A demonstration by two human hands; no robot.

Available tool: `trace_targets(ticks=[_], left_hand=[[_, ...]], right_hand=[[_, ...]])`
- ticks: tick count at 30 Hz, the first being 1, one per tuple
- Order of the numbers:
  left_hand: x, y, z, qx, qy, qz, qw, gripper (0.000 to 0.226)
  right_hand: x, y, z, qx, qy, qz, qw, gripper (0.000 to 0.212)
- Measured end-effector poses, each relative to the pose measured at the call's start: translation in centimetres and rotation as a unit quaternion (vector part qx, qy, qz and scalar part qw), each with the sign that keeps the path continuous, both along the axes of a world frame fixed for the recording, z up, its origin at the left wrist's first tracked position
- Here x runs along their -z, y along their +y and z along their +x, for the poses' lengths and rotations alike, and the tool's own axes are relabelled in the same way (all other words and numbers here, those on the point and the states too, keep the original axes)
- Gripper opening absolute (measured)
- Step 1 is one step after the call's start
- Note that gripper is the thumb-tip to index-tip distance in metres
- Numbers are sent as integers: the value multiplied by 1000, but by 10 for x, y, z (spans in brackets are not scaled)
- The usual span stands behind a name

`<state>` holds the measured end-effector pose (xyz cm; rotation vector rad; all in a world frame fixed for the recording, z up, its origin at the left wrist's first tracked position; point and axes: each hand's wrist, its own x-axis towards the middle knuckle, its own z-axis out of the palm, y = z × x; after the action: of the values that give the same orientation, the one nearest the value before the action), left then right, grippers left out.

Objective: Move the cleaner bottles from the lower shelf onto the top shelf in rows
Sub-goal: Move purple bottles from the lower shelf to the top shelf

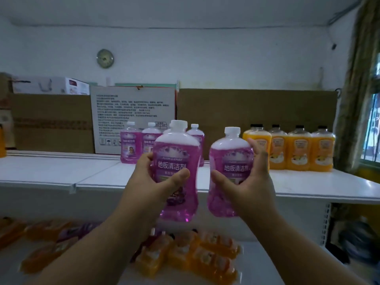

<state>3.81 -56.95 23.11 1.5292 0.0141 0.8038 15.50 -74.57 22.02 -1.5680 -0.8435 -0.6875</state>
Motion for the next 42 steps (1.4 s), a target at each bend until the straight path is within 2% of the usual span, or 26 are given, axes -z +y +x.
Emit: trace_targets(ticks=[5,10,16,20,23,26,29,33,42], left_hand=[[-30,33,55,-39,25,78,996,84],[-44,65,116,-51,40,141,988,99],[-30,87,165,-93,67,231,966,74],[-21,99,174,-102,97,244,959,81],[-21,105,172,-95,79,259,958,99],[-23,108,164,-123,5,361,924,119],[-29,106,164,-130,15,488,863,111],[-37,108,175,-111,20,475,873,100],[-32,113,195,-143,9,482,865,98]], right_hand=[[-31,25,36,67,-28,-8,997,99],[-36,53,76,147,-8,-49,988,99],[-24,76,107,206,8,-86,975,99],[-26,81,115,247,1,-124,961,99],[-25,76,115,271,-10,-161,949,103],[-22,66,113,250,-28,-207,945,103],[-30,61,117,216,-2,-240,946,102],[-42,70,136,237,-5,-255,938,100],[-64,99,210,274,57,-302,911,99]])
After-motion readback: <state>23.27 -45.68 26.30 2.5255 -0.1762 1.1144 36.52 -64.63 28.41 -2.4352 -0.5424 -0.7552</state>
